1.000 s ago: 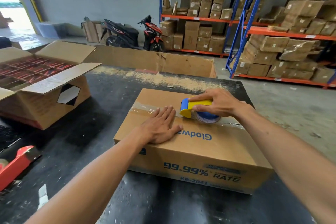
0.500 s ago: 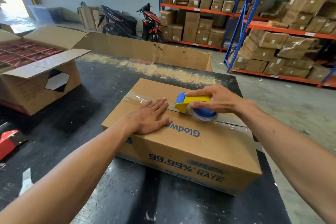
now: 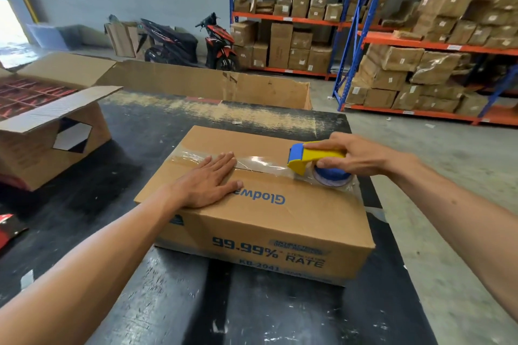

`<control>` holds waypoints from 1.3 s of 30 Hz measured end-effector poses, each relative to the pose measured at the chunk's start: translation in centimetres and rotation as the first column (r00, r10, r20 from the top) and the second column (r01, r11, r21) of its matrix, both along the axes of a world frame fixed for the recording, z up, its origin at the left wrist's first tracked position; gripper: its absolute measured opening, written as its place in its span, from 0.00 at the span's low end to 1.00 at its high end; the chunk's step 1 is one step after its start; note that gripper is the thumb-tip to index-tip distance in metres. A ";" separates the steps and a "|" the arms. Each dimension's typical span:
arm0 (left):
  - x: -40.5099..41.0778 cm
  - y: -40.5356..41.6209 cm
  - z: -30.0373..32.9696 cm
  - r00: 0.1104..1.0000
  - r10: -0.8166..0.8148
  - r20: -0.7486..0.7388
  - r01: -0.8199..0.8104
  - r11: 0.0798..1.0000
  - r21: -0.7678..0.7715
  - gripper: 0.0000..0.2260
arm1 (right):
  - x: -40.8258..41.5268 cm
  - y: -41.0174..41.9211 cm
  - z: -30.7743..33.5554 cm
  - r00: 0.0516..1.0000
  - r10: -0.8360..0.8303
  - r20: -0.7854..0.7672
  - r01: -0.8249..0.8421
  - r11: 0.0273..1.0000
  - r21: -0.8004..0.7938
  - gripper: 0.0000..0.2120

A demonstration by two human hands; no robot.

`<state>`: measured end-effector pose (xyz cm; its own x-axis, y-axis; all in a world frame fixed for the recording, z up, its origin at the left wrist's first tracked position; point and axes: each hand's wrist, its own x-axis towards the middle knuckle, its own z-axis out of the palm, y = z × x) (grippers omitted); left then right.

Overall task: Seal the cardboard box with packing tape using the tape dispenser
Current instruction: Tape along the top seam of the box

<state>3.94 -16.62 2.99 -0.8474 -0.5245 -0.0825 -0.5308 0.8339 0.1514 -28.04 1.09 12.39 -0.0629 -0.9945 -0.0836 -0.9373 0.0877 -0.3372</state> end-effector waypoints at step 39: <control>-7.6 5.1 -0.1 0.999 -0.036 0.032 0.036 0.999 -0.017 0.31 | -2.4 4.3 0.7 0.981 -0.158 0.112 0.167 0.983 -0.079 0.20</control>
